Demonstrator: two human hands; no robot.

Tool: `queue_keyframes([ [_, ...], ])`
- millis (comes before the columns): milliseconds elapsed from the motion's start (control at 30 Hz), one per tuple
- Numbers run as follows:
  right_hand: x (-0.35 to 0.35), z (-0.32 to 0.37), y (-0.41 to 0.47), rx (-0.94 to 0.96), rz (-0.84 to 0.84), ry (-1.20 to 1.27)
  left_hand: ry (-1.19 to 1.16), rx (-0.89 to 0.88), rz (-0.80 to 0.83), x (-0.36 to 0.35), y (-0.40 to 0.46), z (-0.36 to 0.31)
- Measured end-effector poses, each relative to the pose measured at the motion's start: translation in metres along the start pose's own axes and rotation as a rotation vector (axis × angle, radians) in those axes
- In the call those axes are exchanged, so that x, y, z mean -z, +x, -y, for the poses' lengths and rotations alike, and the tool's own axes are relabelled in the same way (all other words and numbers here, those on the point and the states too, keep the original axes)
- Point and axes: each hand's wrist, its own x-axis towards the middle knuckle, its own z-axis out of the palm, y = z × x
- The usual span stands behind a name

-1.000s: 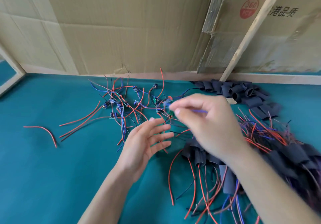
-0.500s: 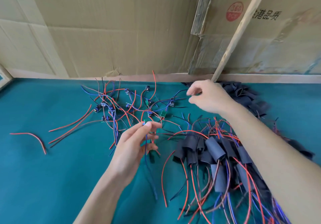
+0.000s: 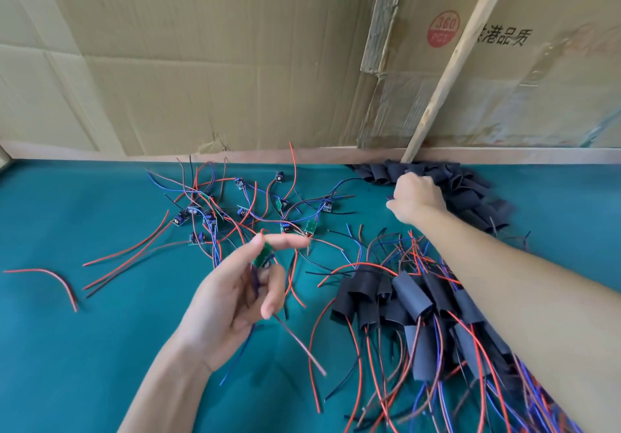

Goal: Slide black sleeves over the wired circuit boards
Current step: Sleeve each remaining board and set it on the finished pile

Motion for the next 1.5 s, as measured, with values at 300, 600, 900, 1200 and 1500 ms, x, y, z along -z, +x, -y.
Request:
queue_keyframes([
  [300, 0.011, 0.003, 0.003, 0.071, -0.055, -0.127, 0.043, 0.074, 0.030, -0.004, 0.003, 0.004],
  [600, 0.055, 0.040, -0.049, -0.015, -0.034, 0.866, 0.185, 0.039, 0.003, -0.013, 0.001, 0.004],
  [900, 0.039, 0.056, -0.107, -0.288, 0.215, 1.651, 0.281, 0.014, 0.051, -0.011, -0.002, 0.007],
  [1200, 0.038, 0.066, -0.108, -0.320, 0.331, 1.693, 0.292, 0.017, 0.119, -0.013, -0.003, 0.006],
  [1500, 0.042, 0.064, -0.137, -0.256, 0.560, 1.777, 0.316, 0.056, 0.042, -0.013, 0.000, 0.005],
])
